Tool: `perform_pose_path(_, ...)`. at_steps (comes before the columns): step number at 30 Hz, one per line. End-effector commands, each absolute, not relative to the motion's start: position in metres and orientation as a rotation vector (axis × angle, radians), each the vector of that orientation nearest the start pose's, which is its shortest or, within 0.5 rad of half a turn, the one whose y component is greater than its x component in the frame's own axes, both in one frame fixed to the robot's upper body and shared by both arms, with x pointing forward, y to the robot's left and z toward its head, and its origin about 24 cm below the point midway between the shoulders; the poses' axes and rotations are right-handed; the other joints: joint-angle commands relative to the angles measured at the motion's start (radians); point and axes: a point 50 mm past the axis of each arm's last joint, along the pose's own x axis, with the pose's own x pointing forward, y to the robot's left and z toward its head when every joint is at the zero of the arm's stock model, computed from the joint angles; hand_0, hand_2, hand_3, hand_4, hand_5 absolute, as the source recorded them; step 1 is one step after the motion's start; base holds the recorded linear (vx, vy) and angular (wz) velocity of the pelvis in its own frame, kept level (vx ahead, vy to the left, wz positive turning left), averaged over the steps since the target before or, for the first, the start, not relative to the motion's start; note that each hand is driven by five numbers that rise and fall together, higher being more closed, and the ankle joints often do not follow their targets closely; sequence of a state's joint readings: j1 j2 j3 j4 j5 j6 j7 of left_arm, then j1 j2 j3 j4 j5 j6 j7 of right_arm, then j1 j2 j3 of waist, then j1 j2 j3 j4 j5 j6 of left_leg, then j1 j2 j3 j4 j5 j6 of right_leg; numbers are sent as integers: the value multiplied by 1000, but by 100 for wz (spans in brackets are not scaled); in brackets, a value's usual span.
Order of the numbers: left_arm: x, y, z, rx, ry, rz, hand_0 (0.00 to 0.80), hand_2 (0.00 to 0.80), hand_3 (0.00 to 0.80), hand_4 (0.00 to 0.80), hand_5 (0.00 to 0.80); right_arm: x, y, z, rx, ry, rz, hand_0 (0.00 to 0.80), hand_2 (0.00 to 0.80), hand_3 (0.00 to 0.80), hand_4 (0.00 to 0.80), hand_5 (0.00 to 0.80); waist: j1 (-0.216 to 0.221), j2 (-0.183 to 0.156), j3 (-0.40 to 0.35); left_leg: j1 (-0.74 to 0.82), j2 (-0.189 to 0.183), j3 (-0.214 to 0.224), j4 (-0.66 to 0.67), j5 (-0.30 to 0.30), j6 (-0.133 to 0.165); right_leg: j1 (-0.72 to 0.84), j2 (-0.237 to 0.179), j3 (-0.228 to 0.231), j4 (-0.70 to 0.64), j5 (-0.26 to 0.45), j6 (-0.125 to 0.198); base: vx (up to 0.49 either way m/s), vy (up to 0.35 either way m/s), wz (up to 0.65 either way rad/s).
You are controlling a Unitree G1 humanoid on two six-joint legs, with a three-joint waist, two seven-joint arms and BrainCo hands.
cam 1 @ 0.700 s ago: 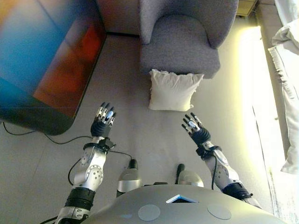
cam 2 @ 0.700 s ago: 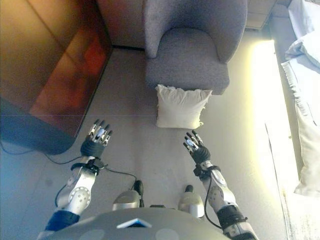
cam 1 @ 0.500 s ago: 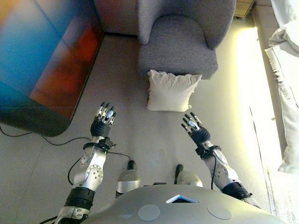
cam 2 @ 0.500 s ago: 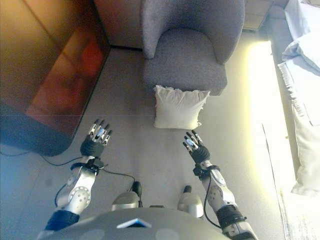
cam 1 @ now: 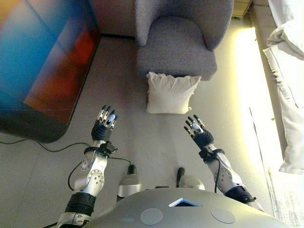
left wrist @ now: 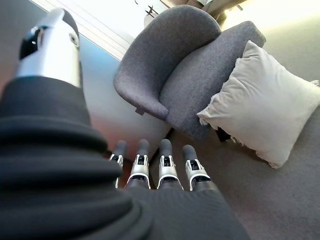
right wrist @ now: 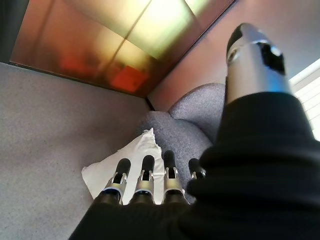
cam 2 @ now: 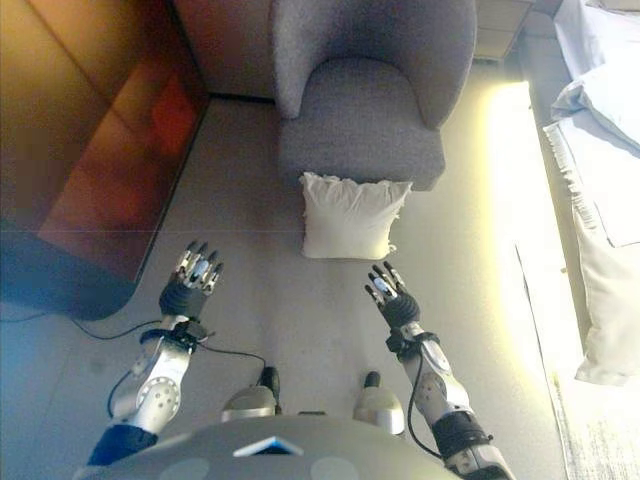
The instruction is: Pick up the cushion and take it to the sofa
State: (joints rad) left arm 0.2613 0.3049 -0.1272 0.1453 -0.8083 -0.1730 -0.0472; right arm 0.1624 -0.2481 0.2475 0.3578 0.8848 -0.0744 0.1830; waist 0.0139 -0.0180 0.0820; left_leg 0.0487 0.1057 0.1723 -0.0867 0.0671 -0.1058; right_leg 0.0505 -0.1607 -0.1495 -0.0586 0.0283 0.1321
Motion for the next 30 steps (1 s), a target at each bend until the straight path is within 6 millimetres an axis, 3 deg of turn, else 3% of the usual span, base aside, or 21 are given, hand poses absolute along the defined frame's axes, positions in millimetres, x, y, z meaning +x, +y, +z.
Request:
perform_pose_path(1, 190, 217, -7, -458, 121, 53, 0, 0, 0, 0, 0, 198, -161, -44, 643, 325, 126, 0, 0, 0, 0, 0, 9, -14, -8, -50, -21, 4, 85, -55, 50, -34, -57, -87, 62, 31, 33, 44, 73, -2)
perform_pose_path(5, 191, 218, -9, -466, 122, 70, 0, 0, 0, 0, 0, 200, -158, -44, 634, 337, 128, 0, 0, 0, 0, 0, 9, -12, -6, -67, -34, 1, 102, -62, 64, -45, -66, -62, 106, 12, 36, 45, 95, -4)
perform_pose_path(8, 197, 222, -6, -460, 102, 62, 0, 0, 0, 0, 0, 202, -155, -42, 641, 317, 126, 0, 0, 0, 0, 0, 3, -16, 11, -110, -54, -8, 173, -88, 97, -104, -87, -16, 265, 10, 26, 18, 120, -5)
perform_pose_path(11, 205, 220, -5, -448, 94, 49, 0, 0, 0, 0, 0, 205, -154, -40, 654, 290, 107, 0, 0, 0, 0, 0, 0, -9, 32, -132, -80, -17, 224, -117, 139, -175, -128, 27, 473, 93, 19, 33, 200, 0)
perform_pose_path(13, 209, 218, -2, -430, 93, 32, 0, 0, 0, 0, 0, 202, -152, -40, 670, 279, 87, 0, 0, 0, 0, 0, -13, 24, 50, -118, -71, -32, 243, -136, 159, -261, -112, 72, 700, 154, 14, 118, 265, 6)
perform_pose_path(15, 208, 222, -1, -419, 103, 40, 0, 0, 0, 0, 0, 199, -150, -42, 672, 287, 83, 0, 0, 0, 0, 0, -25, 32, 66, -94, -62, -37, 280, -163, 155, -317, -104, 87, 777, 178, 15, 213, 101, 22)
perform_pose_path(18, 205, 229, 1, -424, 106, 62, 0, 0, 0, 0, 0, 196, -152, -42, 661, 303, 89, 0, 0, 0, 0, 0, -36, 4, 70, -58, -73, -26, 305, -207, 142, -334, -126, 69, 660, 211, 25, 323, -70, 13)
perform_pose_path(22, 204, 227, 1, -436, 109, 45, 0, 0, 0, 0, 0, 203, -159, -39, 665, 290, 64, 0, 0, 0, 0, 0, -84, -65, 84, 14, -141, -65, 309, -299, 125, -351, -118, 23, 234, 225, 47, 470, -148, 6)
perform_pose_path(24, 202, 223, -1, -437, 113, 14, 0, 0, 0, 0, 0, 206, -166, -37, 665, 280, 49, 0, 0, 0, 0, 0, -112, -61, 88, 59, -150, -102, 300, -342, 127, -371, -87, 10, 39, 258, 56, 584, -82, 39)
perform_pose_path(28, 196, 213, -9, -463, 149, -31, 0, 0, 0, 0, 0, 200, -174, -44, 676, 293, 2, 0, 0, 0, 0, 0, -152, -51, 85, 154, -135, -185, 293, -413, 132, -453, -82, 55, 9, 332, 52, 654, -149, 66)
perform_pose_path(30, 189, 209, -16, -501, 176, -15, 0, 0, 0, 0, 0, 196, -173, -50, 669, 333, -4, 0, 0, 0, 0, 0, -155, -40, 63, 191, -109, -199, 315, -370, 117, -436, -77, 28, 40, 303, 47, 591, -159, 21)
